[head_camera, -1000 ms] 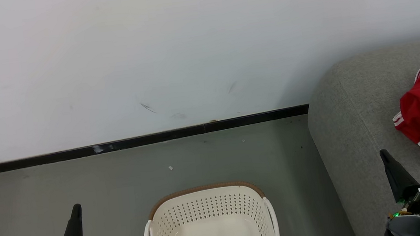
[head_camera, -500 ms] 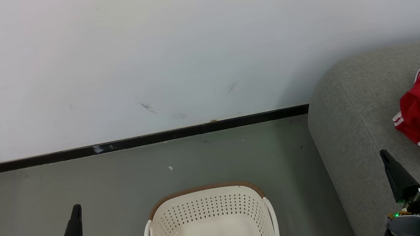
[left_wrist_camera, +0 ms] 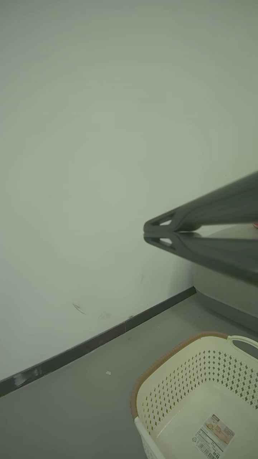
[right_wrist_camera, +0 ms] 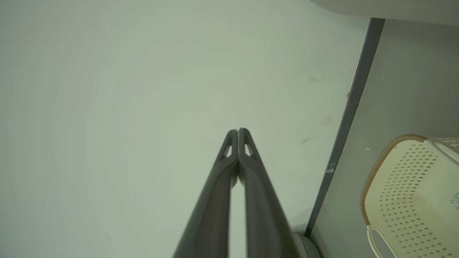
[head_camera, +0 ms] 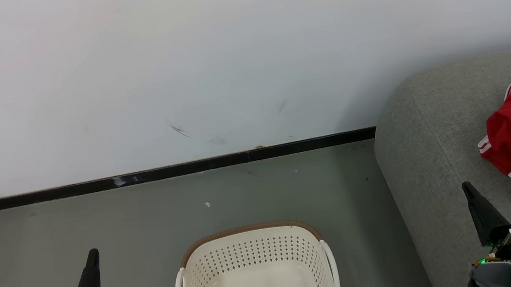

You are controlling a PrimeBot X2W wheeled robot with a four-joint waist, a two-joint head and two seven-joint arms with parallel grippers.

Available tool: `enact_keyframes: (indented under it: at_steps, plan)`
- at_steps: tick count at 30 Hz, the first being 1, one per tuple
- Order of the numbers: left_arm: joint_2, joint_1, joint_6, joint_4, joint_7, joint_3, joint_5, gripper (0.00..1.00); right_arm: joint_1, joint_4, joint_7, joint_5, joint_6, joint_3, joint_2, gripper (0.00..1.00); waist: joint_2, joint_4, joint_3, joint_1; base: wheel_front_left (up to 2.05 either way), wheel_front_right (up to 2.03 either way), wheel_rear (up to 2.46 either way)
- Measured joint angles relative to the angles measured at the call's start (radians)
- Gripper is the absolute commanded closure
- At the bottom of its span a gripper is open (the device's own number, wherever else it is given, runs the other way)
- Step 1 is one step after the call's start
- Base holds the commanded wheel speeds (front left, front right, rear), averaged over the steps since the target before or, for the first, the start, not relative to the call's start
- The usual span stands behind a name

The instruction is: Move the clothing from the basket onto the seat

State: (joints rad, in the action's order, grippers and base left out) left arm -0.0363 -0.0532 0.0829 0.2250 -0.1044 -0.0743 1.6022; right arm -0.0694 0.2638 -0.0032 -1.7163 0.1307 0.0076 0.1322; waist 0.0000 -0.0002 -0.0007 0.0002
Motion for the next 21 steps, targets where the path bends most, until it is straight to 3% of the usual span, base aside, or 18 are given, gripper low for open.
enact_keyframes:
  at_steps: [21]
  plan:
    - [0.0, 0.0, 0.0, 0.003, 0.0, -0.001, 0.0, 1.0, 0.0, 0.0, 0.0, 0.0, 0.0, 0.0, 0.0, 1.0, 0.0, 0.0, 0.0, 0.0, 0.0, 0.0, 0.0]
